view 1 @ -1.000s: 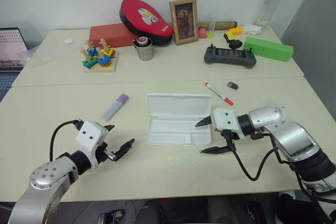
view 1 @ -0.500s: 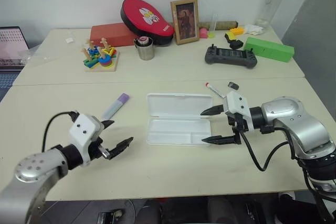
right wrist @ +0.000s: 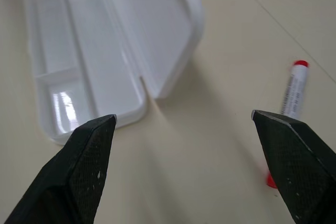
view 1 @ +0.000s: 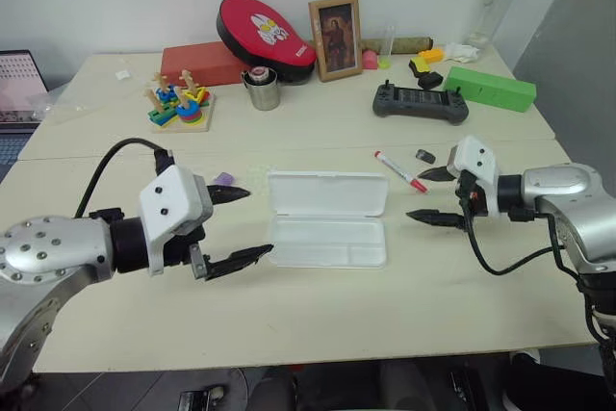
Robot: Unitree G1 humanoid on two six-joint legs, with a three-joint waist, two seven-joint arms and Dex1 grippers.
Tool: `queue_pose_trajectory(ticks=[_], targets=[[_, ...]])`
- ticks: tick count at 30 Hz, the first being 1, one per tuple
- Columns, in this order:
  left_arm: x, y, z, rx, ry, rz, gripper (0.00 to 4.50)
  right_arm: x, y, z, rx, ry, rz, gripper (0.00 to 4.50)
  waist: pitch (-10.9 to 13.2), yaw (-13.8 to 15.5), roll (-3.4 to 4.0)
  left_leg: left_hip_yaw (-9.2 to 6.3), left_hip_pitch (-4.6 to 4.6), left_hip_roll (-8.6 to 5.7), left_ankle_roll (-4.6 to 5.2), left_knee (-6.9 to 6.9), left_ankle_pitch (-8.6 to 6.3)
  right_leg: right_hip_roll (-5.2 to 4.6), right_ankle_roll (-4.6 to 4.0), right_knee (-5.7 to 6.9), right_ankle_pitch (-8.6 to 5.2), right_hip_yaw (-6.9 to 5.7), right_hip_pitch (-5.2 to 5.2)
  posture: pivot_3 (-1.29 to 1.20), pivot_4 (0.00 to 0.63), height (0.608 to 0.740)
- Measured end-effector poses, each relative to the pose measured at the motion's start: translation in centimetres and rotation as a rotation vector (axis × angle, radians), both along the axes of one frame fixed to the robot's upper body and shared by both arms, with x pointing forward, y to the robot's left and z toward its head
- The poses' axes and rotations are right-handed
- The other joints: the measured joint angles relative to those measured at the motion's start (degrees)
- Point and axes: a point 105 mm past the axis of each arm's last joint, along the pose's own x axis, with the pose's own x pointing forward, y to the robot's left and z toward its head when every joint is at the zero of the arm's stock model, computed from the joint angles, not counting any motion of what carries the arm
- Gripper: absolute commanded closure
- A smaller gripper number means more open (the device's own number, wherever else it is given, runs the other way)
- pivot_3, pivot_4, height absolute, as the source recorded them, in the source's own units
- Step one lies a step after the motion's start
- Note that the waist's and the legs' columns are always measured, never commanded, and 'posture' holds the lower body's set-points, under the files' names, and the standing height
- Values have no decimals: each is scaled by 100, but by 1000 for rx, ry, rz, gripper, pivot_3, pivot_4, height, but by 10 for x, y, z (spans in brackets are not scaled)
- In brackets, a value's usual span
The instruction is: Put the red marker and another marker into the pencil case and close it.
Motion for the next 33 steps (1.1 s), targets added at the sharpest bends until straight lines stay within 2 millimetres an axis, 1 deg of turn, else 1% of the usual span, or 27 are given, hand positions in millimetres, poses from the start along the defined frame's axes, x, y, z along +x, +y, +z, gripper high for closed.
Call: queue_pose_trajectory(ticks=[1, 2, 3, 4, 6, 8, 11, 14, 16, 19, 24, 25, 29, 30, 31, 33], targets=[[0, 0, 0, 3, 0, 0, 0, 3, -1, 1, -5, -11, -14, 170, 0, -3, 0, 1, 2, 1, 0, -1, 0, 0, 0, 1, 0, -1, 1, 0, 150, 740], [10, -10, 10, 12, -58, -13, 0, 19, -4, 1, 14, -37, -97, 170, 8, 3, -16, 1, 2, 2, 0, 6, 0, 1, 0, 7, 0, -5, 5, 0, 150, 740], [15, -15, 22, 18, -122, -18, 0, 28, -1, 1, 24, -56, -130, 170, 16, 3, -27, 0, -4, 2, 5, 5, 5, 1, 9, 3, 6, -3, -1, 0, 150, 740], [16, -17, 28, 22, -155, -20, 0, 30, 2, -2, 16, -60, -138, 170, 14, 2, -24, 3, -4, 0, 7, 5, 7, 0, 2, 1, 13, 2, 1, 0, 150, 740], [23, -17, 28, 47, -175, 4, 0, 41, 1, -11, 20, -56, -201, 170, 16, 0, -26, 4, 6, 0, 7, 5, 7, 0, 2, 0, 12, 1, 9, 0, 150, 740], [28, -15, 23, 63, -165, 29, 0, 49, -3, -22, 15, -43, -255, 170, 19, -11, -21, 3, -2, 1, 6, 4, 7, 1, 0, 1, 11, 0, -3, 0, 150, 740], [34, -14, 22, 59, -174, 53, 0, 56, -2, -30, 12, -35, -277, 170, 19, -32, -21, 4, -23, 0, 6, 3, 7, 0, -1, -1, 11, 0, -20, 0, 150, 740], [37, -16, 24, 39, -186, 66, 0, 62, 3, -31, 23, -38, -279, 170, 19, -60, -21, 4, -52, 0, 6, 9, 7, -1, -2, -1, 12, -3, -46, 0, 150, 740], [37, -16, 24, 37, -185, 66, 0, 65, 2, -32, 21, -42, -285, 170, 19, -73, -21, 3, -68, 0, 5, 12, 7, -1, -2, 3, 12, -6, -61, 0, 150, 740], [37, -16, 23, 37, -178, 69, 0, 70, -5, -37, 5, -37, -323, 170, 19, -90, -21, 3, -72, -1, 5, 12, 7, -1, -2, 2, 12, -6, -64, 0, 150, 740], [36, -14, 18, 36, -155, 70, 0, 77, -1, -40, 44, -11, -346, 170, 19, -155, -21, 3, -71, -1, 5, 16, 7, -1, -2, 6, 12, -5, -63, 0, 150, 740], [35, -13, 15, 38, -141, 69, 0, 80, -3, -43, 60, 14, -372, 170, 19, -167, -21, 3, -70, 0, 6, 17, 8, -1, -2, 8, 12, -4, -64, 0, 150, 740], [33, -11, 12, 39, -126, 68, 0, 84, -6, -46, 110, 56, -413, 170, 19, -165, -21, 3, -71, 0, 6, 21, 8, -1, -2, 11, 13, -4, -64, 0, 150, 740], [33, -11, 12, 41, -125, 67, 0, 85, -6, -46, 127, 66, -422, 526, 19, -165, -20, 3, -72, -1, 6, 24, 8, -1, -3, 12, 13, -4, -63, 0, 150, 740], [33, -10, 12, 41, -123, 69, 0, 85, -6, -46, 139, 78, -432, 666, 18, -166, -20, 3, -72, 0, 6, 26, 8, -1, -3, 13, 13, -4, -63, 0, 150, 740], [32, -10, 9, 43, -111, 67, 0, 86, -5, -46, 147, 82, -440, 1145, 19, -166, -20, 3, -72, 0, 6, 27, 8, -1, -3, 16, 13, -4, -64, 0, 150, 740]])
